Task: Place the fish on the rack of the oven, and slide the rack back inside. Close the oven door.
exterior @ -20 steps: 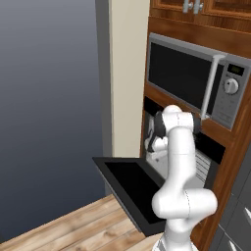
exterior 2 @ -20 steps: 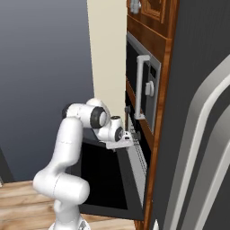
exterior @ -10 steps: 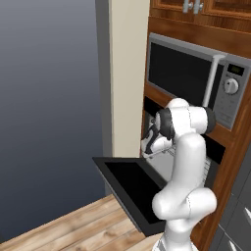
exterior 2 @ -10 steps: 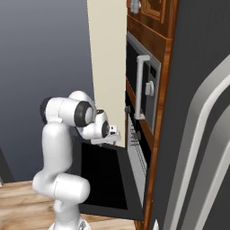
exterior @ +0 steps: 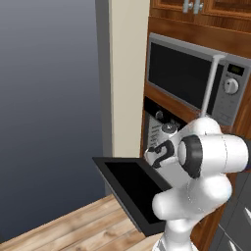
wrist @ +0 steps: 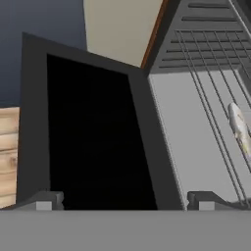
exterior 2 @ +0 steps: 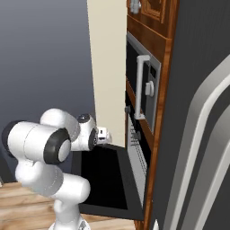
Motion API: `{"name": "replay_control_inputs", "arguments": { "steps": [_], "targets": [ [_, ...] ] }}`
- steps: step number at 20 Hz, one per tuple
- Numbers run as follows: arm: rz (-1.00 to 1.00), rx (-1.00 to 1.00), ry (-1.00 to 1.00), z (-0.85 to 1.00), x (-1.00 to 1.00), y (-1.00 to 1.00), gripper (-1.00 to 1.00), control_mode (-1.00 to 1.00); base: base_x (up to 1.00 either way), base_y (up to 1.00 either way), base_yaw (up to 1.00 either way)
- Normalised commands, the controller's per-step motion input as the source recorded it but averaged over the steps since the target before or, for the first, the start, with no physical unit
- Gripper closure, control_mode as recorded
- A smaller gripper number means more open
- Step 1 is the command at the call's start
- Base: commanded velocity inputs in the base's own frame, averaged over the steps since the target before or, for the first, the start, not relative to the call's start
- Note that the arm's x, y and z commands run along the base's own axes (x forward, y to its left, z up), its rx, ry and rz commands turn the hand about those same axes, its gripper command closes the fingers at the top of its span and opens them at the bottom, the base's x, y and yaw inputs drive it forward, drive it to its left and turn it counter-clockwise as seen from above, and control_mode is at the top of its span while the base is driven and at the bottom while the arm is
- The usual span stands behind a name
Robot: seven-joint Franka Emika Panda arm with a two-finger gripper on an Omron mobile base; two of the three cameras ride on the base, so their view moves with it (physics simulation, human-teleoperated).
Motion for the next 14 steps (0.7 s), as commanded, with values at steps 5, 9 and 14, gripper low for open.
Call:
{"name": "replay_control_inputs", "arguments": {
  "steps": [5, 9, 14],
  "targets": [
    [0.0, 0.11, -0.18, 0.93, -0.97, 0.01, -1.0, -1.0, 0.0, 0.0, 0.0],
    [0.0, 0.04, -0.01, 1.0, -0.55, 0.2, -1.0, -1.0, 0.0, 0.0, 0.0],
    [0.04, -0.02, 0.03, 0.61, -0.27, 0.67, -1.0, -1.0, 0.0, 0.0, 0.0]
  ]
}}
